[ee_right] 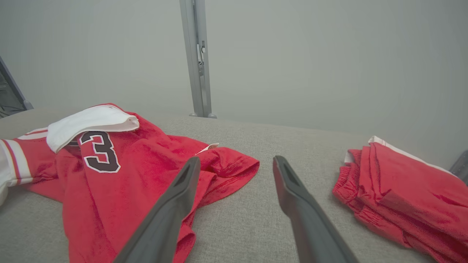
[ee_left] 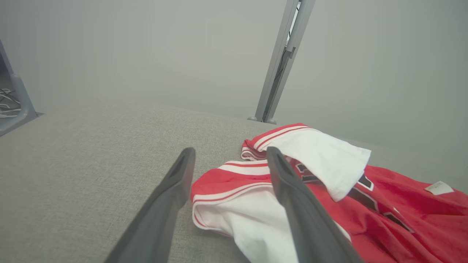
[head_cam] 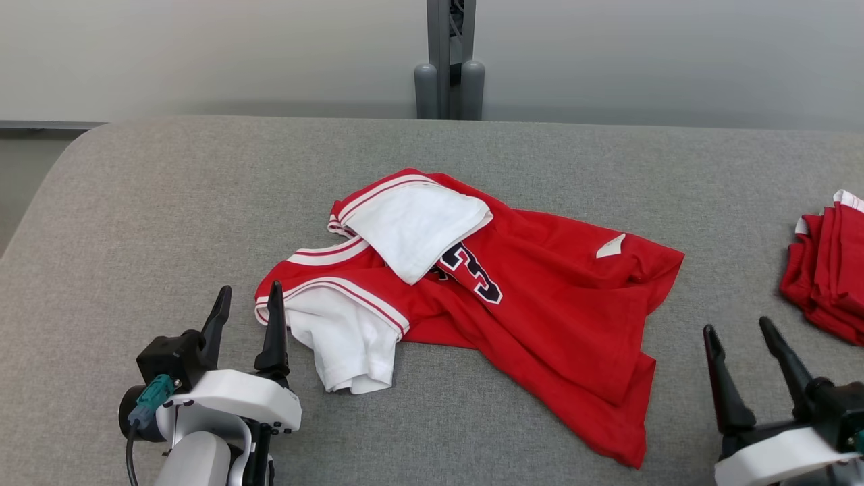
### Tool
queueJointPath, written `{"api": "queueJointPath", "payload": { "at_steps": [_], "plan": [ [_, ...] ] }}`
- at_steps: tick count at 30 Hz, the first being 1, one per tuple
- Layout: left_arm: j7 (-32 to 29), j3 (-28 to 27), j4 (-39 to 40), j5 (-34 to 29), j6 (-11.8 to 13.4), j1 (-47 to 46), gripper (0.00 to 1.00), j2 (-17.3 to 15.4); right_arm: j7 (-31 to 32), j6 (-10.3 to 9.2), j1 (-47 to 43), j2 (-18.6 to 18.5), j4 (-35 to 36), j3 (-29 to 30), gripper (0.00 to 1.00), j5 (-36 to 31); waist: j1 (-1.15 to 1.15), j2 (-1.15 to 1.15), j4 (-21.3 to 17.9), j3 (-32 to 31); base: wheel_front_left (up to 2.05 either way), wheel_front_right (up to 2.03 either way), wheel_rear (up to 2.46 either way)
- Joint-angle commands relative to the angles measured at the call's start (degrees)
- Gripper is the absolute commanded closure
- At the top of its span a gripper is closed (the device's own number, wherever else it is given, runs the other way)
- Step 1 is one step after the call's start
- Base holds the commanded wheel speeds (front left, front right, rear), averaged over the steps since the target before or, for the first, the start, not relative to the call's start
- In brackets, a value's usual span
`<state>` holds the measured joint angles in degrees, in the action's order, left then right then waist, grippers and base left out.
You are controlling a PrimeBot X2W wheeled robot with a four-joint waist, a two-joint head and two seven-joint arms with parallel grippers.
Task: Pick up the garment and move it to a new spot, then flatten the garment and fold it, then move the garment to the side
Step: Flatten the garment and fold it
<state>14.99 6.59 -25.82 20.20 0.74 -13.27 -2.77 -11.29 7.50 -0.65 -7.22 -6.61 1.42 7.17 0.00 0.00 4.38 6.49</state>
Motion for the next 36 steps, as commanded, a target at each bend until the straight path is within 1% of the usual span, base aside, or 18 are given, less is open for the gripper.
{"api": "queueJointPath", "payload": {
  "at_steps": [1,5,9,11,14,17,24,32,36],
  "plan": [
    [0.2,-0.2,0.2,-0.3,-0.2,-0.1,0.00,-0.3,-0.1,-0.02,-1.1,0.0,-0.5,-0.4,0.00,0.9,0.00,0.00,-0.1,0.3,0.00,0.00,0.00],
    [0.2,0.0,-0.2,-0.3,-0.4,-0.1,0.00,-0.3,2.5,-0.02,-3.2,-0.5,-1.1,-3.7,0.00,5.0,0.00,0.00,-0.3,0.6,0.00,0.00,0.00],
    [0.2,0.4,-0.7,-0.3,-0.5,-0.1,0.00,-0.3,6.9,-0.02,-6.1,-2.3,-1.3,-9.1,0.00,10.9,0.00,0.00,-0.6,0.8,0.00,0.00,0.00],
    [0.2,0.4,-0.7,-0.3,-0.4,-0.2,0.00,-0.3,8.5,-0.02,-6.9,-3.0,-1.4,-10.7,0.00,13.6,0.00,0.00,-0.7,0.9,0.00,0.00,0.00],
    [0.2,0.3,-0.7,-0.5,-0.4,-0.8,0.00,-0.3,10.0,-0.02,-7.3,-4.0,-1.4,-13.1,0.00,16.2,0.00,0.00,-0.8,1.2,0.00,0.00,0.00],
    [0.2,0.3,-0.7,-0.6,-0.6,-1.1,0.00,-0.3,10.9,-0.02,-6.8,-4.1,-1.6,-14.9,0.00,18.3,0.00,0.00,-0.7,1.5,0.00,0.00,0.00],
    [0.2,0.6,-1.1,-0.9,-0.7,-1.4,0.00,-0.3,11.3,-0.02,-5.5,-4.7,-2.2,-17.2,0.00,20.5,0.00,0.00,-0.2,1.7,0.00,0.00,0.00],
    [0.2,0.6,-1.3,-0.9,-0.7,-1.2,0.00,-0.3,10.5,-0.02,-4.6,-5.2,-2.9,-18.0,0.00,22.3,0.00,0.00,0.6,1.5,0.00,0.00,0.00],
    [0.2,0.7,-1.3,-0.7,-0.6,-1.0,0.00,-0.3,10.0,-0.02,-4.3,-5.7,-3.4,-18.5,0.00,22.0,0.00,0.00,0.9,1.4,0.00,0.00,0.00]
  ]
}}
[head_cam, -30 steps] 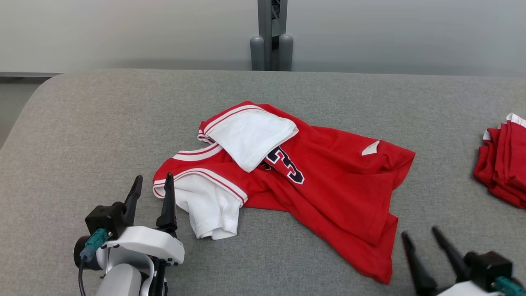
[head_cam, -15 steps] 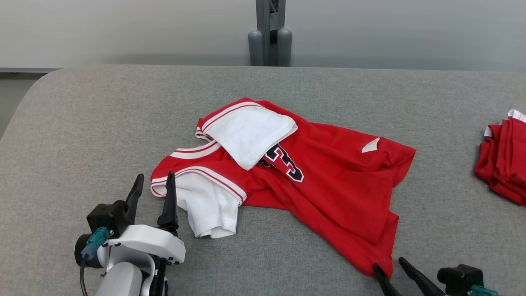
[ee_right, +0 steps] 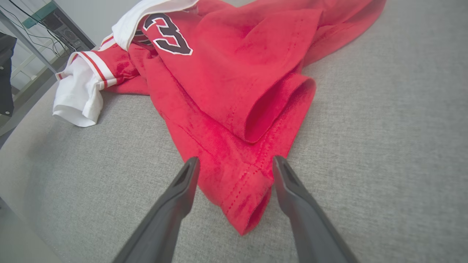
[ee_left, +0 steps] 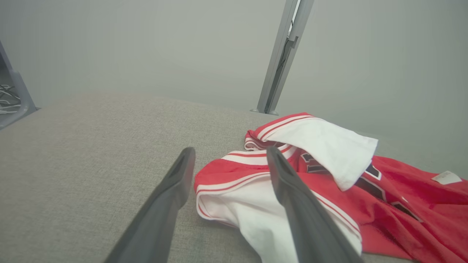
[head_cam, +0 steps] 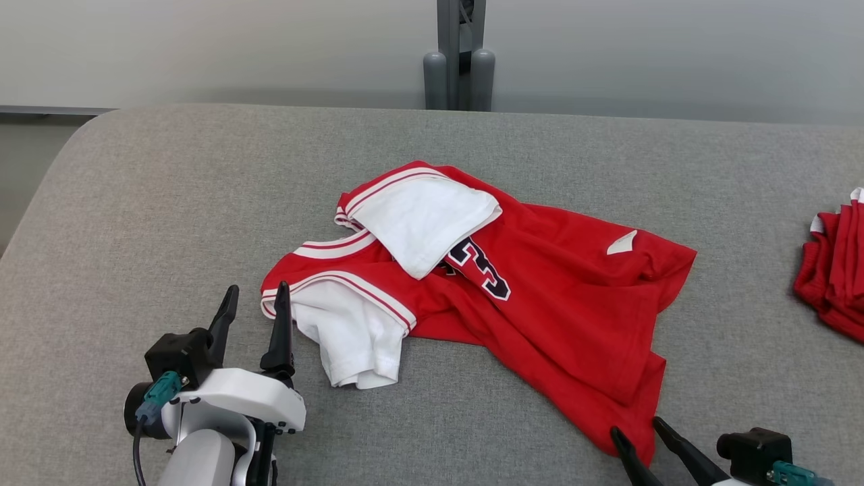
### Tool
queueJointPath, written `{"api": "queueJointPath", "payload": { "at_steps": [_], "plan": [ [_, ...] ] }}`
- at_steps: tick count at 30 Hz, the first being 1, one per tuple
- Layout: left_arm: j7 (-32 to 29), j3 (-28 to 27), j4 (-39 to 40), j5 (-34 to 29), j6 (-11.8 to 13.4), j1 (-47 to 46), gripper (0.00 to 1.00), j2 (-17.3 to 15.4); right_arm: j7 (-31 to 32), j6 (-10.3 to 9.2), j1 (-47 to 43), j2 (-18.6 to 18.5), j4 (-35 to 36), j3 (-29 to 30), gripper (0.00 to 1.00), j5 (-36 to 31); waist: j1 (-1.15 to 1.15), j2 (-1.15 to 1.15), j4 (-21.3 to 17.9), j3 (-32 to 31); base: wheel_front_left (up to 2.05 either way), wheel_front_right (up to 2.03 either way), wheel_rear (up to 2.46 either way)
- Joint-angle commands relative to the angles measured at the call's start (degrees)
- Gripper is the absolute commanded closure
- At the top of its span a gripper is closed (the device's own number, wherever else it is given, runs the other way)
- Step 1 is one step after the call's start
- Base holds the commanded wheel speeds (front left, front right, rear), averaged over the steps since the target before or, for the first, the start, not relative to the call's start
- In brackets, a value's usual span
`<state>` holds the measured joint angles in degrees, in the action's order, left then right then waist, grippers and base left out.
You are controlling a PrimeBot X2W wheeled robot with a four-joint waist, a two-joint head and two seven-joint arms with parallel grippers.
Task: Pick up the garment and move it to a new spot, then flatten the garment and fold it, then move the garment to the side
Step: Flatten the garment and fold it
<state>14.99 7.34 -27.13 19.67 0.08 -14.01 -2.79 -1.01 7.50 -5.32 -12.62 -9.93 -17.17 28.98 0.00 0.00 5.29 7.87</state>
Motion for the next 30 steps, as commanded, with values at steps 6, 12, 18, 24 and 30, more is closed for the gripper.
{"api": "queueJointPath", "payload": {
  "at_steps": [6,12,18,24,30],
  "plan": [
    [0.2,-0.1,0.1,-0.2,0.2,0.0,0.00,-0.2,-1.1,-0.02,0.8,-0.6,-0.5,-0.2,0.25,0.3,0.00,0.00,0.2,-0.1,0.00,0.00,0.00],
    [0.2,-0.1,0.2,0.0,0.3,-0.1,0.00,-0.2,-2.2,-0.02,1.2,-0.5,-1.0,0.7,1.00,-0.6,0.00,0.00,0.3,0.0,0.00,0.00,0.00],
    [0.2,-0.2,0.2,0.2,0.4,-0.2,0.00,-0.2,-2.7,-0.02,1.5,-0.4,-1.6,1.2,1.00,-1.7,0.00,0.00,0.4,0.1,0.00,0.00,0.00],
    [0.2,-0.6,0.3,0.1,0.4,0.3,0.00,-0.2,-6.2,-0.02,2.8,-0.9,-0.1,3.7,1.00,-4.4,0.00,0.00,0.2,-0.3,0.00,0.00,0.00],
    [0.2,-0.4,0.6,0.4,0.5,0.6,0.00,-0.2,-11.6,-0.02,4.4,-0.2,2.9,10.9,1.00,-11.4,0.00,0.00,-0.3,-0.9,0.00,0.00,0.00]
  ]
}}
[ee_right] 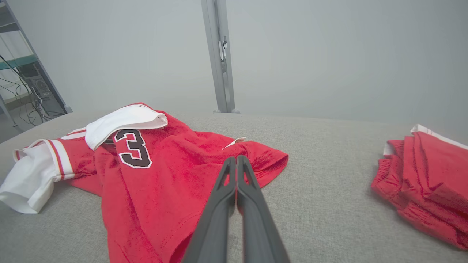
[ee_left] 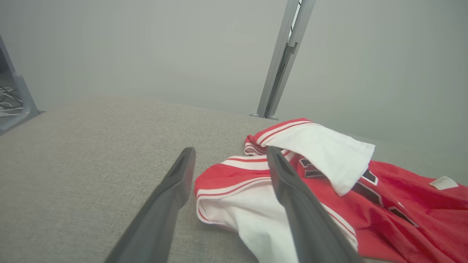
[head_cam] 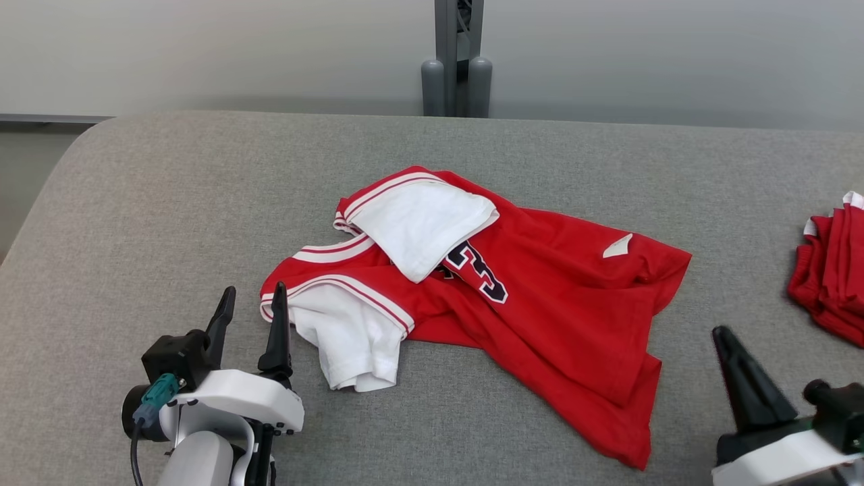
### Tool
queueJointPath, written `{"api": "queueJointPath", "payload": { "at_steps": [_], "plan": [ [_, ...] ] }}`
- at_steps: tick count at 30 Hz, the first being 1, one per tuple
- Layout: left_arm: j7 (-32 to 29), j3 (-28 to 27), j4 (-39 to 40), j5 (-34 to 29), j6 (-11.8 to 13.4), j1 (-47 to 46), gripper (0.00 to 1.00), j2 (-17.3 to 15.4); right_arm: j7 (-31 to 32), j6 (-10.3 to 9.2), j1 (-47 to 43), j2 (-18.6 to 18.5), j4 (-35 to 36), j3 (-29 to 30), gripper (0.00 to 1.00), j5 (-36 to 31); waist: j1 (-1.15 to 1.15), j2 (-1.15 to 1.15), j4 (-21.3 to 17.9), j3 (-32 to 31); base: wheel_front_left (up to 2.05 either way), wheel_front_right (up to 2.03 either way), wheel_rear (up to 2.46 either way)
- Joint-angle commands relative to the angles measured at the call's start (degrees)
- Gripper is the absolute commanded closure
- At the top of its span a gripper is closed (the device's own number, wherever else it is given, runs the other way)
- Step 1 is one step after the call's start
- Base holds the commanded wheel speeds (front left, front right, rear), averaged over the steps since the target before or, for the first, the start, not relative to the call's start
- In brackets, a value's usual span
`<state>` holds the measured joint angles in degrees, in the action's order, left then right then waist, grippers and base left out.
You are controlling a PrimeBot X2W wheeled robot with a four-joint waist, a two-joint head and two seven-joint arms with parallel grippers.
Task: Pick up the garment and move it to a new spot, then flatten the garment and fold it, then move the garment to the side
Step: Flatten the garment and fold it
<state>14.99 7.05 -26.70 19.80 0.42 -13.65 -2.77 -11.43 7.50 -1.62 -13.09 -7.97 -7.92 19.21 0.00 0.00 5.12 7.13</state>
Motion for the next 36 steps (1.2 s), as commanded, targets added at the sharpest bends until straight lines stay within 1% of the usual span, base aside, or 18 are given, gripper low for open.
{"api": "queueJointPath", "payload": {
  "at_steps": [1,5,11,16,17,18,24,30,32,36],
  "plan": [
    [0.2,-0.1,0.2,0.3,0.2,0.2,0.00,-0.3,-1.2,-0.02,0.7,0.3,1.0,1.6,1.00,-1.6,0.00,0.00,-0.2,-0.2,0.00,0.00,0.00],
    [0.2,-0.3,0.7,0.3,0.3,0.5,0.00,-0.3,-2.9,-0.02,0.8,1.9,4.4,5.8,1.00,-5.9,0.00,0.00,-0.6,-0.6,0.00,0.00,0.00],
    [0.2,-0.1,1.6,0.5,0.4,1.2,0.00,-0.3,-3.6,-0.02,0.9,5.0,7.7,11.1,1.00,-12.2,0.00,0.00,-1.1,-1.2,0.00,0.00,0.00],
    [0.2,0.4,2.1,0.7,0.5,1.5,0.00,-0.3,-3.8,-0.02,1.4,7.9,8.7,15.0,1.00,-15.1,0.00,0.00,-1.4,-1.4,0.00,0.00,0.00],
    [0.2,0.8,2.1,0.5,0.3,1.7,0.00,-0.2,-3.9,-0.02,1.5,8.4,8.6,15.6,0.66,-15.6,0.00,0.00,-1.4,-1.3,0.00,0.00,0.00],
    [0.2,1.2,1.9,0.5,0.0,1.8,0.00,-0.2,-3.9,-0.02,1.5,8.9,8.4,15.9,0.00,-15.8,0.00,0.00,-1.3,-1.3,0.00,0.00,0.00],
    [0.2,1.9,2.2,0.7,0.0,2.1,0.00,-0.3,-3.9,-0.02,0.8,10.0,8.2,15.1,0.00,-16.9,0.00,0.00,-1.1,-1.3,0.00,0.00,0.00],
    [0.2,1.5,2.5,0.5,0.0,2.1,0.00,-0.3,-3.9,-0.02,0.6,10.1,8.1,14.5,0.00,-17.4,0.00,0.00,-1.3,-1.0,0.00,0.00,0.00],
    [0.2,1.4,2.6,0.4,-0.1,2.0,0.00,-0.3,-3.9,-0.02,-0.5,10.0,6.6,11.7,0.00,-16.0,0.00,0.00,-1.4,-0.7,0.00,0.00,0.00],
    [0.2,1.3,2.5,0.4,-0.3,1.8,0.00,-0.2,-3.7,-0.03,-2.1,6.6,5.3,6.3,0.00,-14.0,0.00,0.00,-1.8,0.3,0.00,0.00,0.00]
  ]
}}
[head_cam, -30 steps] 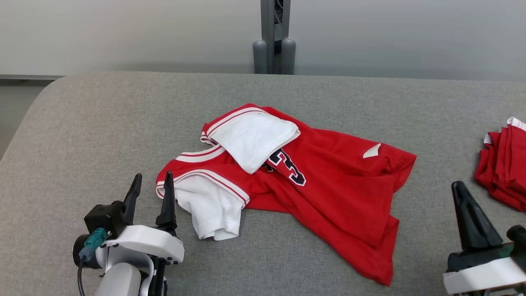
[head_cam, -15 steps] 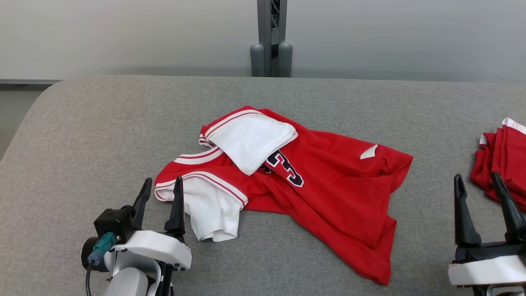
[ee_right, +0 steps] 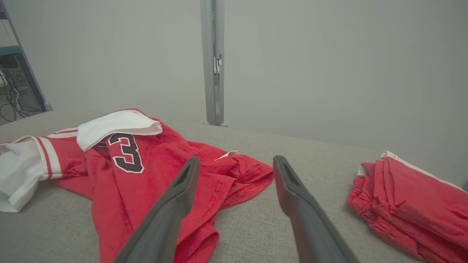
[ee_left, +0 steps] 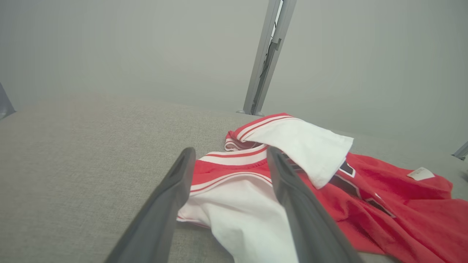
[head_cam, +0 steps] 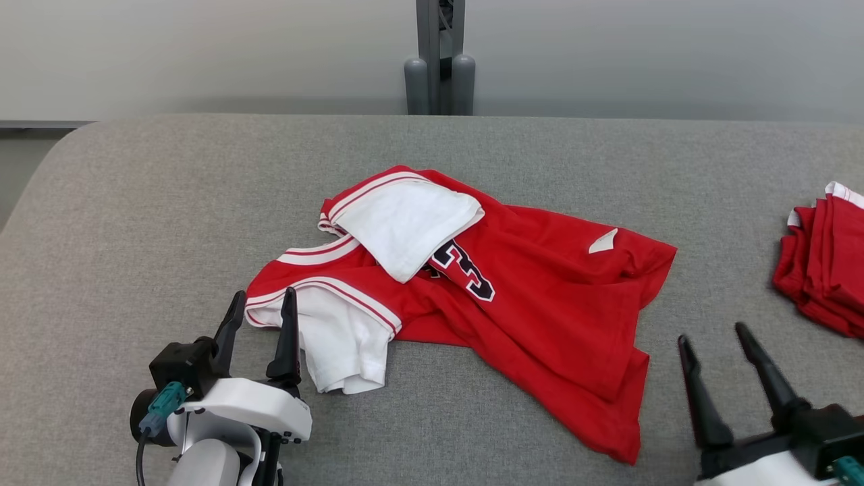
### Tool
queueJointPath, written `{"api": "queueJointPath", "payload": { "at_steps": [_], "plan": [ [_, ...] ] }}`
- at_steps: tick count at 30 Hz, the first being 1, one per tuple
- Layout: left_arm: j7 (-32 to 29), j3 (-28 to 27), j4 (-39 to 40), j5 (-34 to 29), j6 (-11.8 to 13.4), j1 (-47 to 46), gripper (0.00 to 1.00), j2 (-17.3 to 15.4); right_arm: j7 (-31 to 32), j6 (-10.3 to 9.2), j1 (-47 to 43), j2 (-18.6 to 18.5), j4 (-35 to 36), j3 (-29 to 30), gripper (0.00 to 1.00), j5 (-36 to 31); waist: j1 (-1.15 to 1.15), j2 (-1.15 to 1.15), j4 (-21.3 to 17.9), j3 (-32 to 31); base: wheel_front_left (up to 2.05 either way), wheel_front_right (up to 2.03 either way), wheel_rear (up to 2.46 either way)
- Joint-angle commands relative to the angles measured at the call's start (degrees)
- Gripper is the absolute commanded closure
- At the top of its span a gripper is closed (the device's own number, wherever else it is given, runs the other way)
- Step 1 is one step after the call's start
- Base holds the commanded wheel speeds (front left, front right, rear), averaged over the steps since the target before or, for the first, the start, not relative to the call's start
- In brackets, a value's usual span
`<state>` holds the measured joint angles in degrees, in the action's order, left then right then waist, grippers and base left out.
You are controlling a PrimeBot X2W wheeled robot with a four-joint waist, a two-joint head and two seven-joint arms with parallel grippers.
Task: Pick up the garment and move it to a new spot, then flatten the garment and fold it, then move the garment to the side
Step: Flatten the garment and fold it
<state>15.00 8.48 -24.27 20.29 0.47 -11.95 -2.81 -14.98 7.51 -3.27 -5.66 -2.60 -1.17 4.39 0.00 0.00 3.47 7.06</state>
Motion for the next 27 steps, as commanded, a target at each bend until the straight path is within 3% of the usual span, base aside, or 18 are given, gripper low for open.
{"api": "queueJointPath", "payload": {
  "at_steps": [1,6,8,17,27],
  "plan": [
    [0.2,-0.2,0.0,-0.1,-0.3,-0.1,0.00,-0.2,0.4,-0.04,-0.9,-1.6,-0.1,-2.0,0.00,1.6,0.00,0.00,-0.2,0.6,0.00,0.00,0.00],
    [0.2,0.3,-0.2,0.0,-0.7,-1.2,0.00,-0.2,4.2,-0.04,-2.6,-9.4,1.4,-12.6,0.00,6.1,0.00,0.00,-0.3,2.4,0.00,0.00,0.00],
    [0.2,0.4,-0.3,-0.1,-0.8,-1.6,0.00,-0.2,5.8,-0.04,-2.8,-10.8,1.2,-13.8,0.00,7.5,0.00,0.00,-0.2,2.8,0.00,0.00,0.00],
    [0.2,0.3,-0.8,-0.5,-1.1,-2.4,0.00,-0.2,10.8,-0.04,-2.5,-13.7,-0.8,-17.8,0.00,9.9,0.00,0.00,0.5,3.8,0.00,0.00,0.00],
    [0.2,-0.1,-1.4,-1.1,-1.6,-2.8,0.00,-0.2,12.2,-0.04,-1.7,-13.0,-3.0,-18.5,0.00,10.1,0.00,0.00,1.1,4.1,0.00,0.00,0.00]
  ]
}}
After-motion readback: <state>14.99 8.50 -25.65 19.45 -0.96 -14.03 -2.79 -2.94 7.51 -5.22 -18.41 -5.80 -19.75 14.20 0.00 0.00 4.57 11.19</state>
